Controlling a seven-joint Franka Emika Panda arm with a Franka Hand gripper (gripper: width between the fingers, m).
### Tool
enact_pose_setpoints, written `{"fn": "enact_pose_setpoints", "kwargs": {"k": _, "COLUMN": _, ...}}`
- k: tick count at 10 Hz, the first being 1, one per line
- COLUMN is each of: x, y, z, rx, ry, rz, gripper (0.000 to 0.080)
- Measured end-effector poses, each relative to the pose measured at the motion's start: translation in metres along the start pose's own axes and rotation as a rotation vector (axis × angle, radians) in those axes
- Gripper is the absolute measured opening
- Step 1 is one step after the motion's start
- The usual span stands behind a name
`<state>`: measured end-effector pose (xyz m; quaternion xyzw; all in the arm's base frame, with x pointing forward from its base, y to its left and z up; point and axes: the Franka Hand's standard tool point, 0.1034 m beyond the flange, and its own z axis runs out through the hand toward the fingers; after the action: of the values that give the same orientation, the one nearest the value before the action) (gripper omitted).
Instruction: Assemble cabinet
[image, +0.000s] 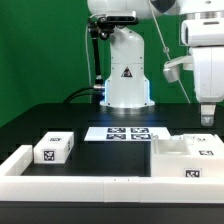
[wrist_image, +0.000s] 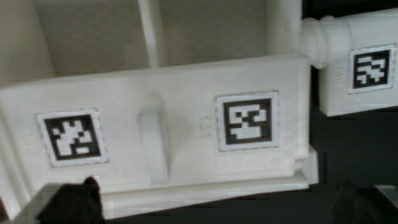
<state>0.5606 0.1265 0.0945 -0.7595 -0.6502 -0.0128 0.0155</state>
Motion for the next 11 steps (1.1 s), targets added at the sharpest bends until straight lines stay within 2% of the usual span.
{"fn": "enact_pose_setpoints", "kwargs": {"k": 2, "x": 0.001, "y": -0.002, "z": 0.001, "rx": -0.002, "ry": 0.001, "rz": -0.002, "gripper": 0.0649}}
{"fn": "enact_pose_setpoints", "kwargs": {"k": 3, "x": 0.002, "y": -0.012, "z": 0.0, "rx": -0.017, "ry": 0.008, "rz": -0.01, "gripper": 0.0649}}
{"fn": "enact_pose_setpoints", "kwargs": {"k": 5, "x": -0.005, "y": -0.049, "z": 0.003, "rx": -0.019, "ry": 0.0, "rz": -0.029, "gripper": 0.0649}}
{"fn": "enact_pose_setpoints", "kwargs": {"k": 7, "x": -0.009, "y": -0.074, "z": 0.007, "rx": -0.045, "ry": 0.012, "rz": -0.041, "gripper": 0.0649}}
{"fn": "enact_pose_setpoints", "kwargs": {"k": 11, "x": -0.011, "y": -0.073, "z": 0.009, "rx": -0.034, "ry": 0.007, "rz": -0.038, "gripper": 0.0649}}
